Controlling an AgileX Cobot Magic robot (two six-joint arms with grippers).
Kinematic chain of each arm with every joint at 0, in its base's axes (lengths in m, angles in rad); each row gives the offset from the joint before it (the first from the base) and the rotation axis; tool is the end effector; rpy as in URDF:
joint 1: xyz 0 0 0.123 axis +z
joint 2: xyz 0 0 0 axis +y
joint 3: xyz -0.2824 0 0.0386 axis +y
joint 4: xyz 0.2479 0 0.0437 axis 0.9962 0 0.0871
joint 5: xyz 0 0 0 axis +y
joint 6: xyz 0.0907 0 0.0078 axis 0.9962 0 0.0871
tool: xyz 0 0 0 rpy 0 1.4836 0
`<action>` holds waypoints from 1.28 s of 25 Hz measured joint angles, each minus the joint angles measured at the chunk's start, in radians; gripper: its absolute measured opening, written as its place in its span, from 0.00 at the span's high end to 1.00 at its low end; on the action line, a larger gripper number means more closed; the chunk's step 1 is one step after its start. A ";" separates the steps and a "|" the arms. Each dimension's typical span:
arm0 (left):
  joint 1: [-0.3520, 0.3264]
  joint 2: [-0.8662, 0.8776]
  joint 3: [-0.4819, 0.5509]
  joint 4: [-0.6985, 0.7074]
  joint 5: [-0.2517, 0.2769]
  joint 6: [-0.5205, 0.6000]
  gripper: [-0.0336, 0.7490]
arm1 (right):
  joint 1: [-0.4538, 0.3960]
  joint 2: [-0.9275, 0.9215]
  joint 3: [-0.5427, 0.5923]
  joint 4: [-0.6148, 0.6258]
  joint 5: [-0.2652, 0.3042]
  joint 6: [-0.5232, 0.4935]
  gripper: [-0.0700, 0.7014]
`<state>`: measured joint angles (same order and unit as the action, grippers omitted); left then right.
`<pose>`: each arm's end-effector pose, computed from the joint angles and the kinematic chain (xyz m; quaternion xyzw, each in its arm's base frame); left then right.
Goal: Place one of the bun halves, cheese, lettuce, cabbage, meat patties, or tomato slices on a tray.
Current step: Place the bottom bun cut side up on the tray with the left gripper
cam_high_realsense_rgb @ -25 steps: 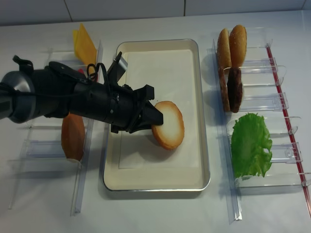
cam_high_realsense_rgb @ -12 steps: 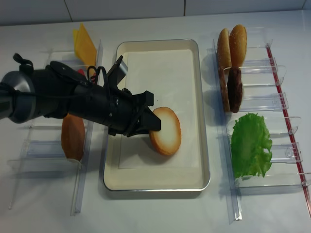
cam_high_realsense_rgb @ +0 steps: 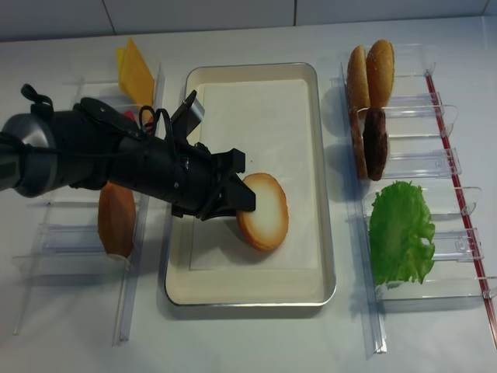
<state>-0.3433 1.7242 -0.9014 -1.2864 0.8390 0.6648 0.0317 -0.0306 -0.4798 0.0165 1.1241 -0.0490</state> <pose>0.2740 -0.1671 0.1893 0.0348 0.8946 -0.4399 0.0698 -0.0099 0.0010 0.2663 -0.0356 0.8660 0.0039 0.4988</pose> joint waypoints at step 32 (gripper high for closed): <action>0.000 0.000 -0.125 0.430 -0.001 -0.262 0.44 | 0.000 0.000 0.000 0.000 0.000 0.000 0.20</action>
<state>-0.3433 1.7242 -1.0263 -0.8569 0.8381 0.4032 0.0317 -0.0306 -0.4798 0.0165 1.1241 -0.0490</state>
